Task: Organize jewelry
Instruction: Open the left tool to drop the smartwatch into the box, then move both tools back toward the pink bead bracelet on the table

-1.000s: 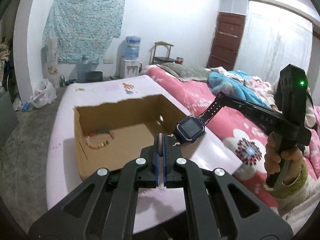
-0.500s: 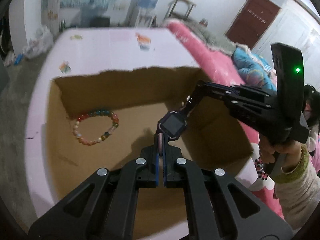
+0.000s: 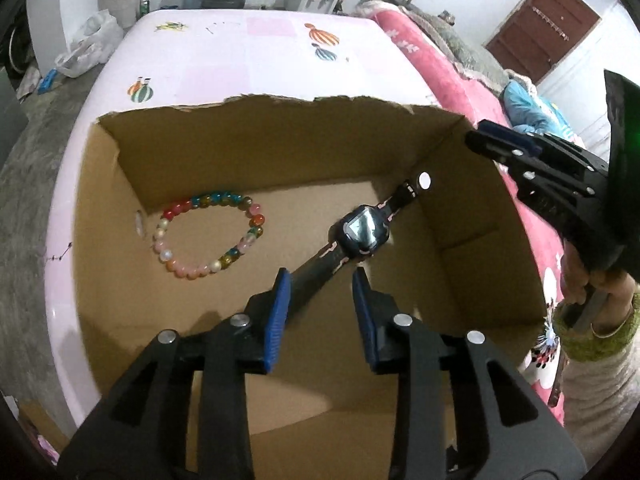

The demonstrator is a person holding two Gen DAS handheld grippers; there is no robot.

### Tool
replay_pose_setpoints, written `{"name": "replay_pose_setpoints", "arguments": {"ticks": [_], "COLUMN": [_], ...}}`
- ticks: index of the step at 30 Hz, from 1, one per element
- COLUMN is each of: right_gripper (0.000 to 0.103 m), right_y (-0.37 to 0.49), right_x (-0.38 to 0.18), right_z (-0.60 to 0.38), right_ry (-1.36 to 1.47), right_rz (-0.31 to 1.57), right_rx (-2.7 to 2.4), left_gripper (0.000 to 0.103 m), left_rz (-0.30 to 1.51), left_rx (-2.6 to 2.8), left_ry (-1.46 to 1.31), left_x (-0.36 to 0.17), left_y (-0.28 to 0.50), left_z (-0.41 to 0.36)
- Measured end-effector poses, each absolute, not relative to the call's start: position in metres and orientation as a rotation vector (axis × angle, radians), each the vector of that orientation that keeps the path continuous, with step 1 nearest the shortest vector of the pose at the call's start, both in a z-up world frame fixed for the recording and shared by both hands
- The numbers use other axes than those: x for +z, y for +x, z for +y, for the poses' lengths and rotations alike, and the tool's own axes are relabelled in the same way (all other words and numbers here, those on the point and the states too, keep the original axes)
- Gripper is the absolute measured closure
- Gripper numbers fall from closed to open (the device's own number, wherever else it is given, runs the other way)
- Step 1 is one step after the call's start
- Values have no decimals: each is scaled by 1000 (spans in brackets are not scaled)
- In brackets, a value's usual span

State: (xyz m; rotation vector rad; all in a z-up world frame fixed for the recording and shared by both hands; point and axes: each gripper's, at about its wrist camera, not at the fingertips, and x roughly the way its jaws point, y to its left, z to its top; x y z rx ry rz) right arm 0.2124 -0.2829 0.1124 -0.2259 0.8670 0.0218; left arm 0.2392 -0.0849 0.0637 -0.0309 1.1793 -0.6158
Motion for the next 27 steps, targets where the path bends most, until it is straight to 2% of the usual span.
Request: {"name": "replay_pose_setpoints", "arguments": {"ticks": [3,9,11,14,16,21,27], "right_gripper": [79,53,38,28,23,14,14], "right_y": [199,148,123,85,60,6,-23], "right_x": [131,175,187,191,184,143,57], "right_z": [-299,-327,-336,-345,-346,-337,-307], "right_ry": [-160,-23,37,116,156,199,177], "right_rz": [830,712,673,640,636,686,889], "right_rx": [7,-9,-14,-19,-28,-73,-112], "left_gripper": [72,61,54,43,35,25,22], "left_rz": [1128,981,928,868,854,893,1020], "left_rx": [-618,-615,-605,-592,-581,-533,-441], "left_ry": [-42,-65,-74,-82,-85,-70,4], "left_x": [79,118,132,144,145,122,61], "left_y": [227,193,178,156,138,101,72], "left_z": [-74,-43,-29,-12,-1,20,29]}}
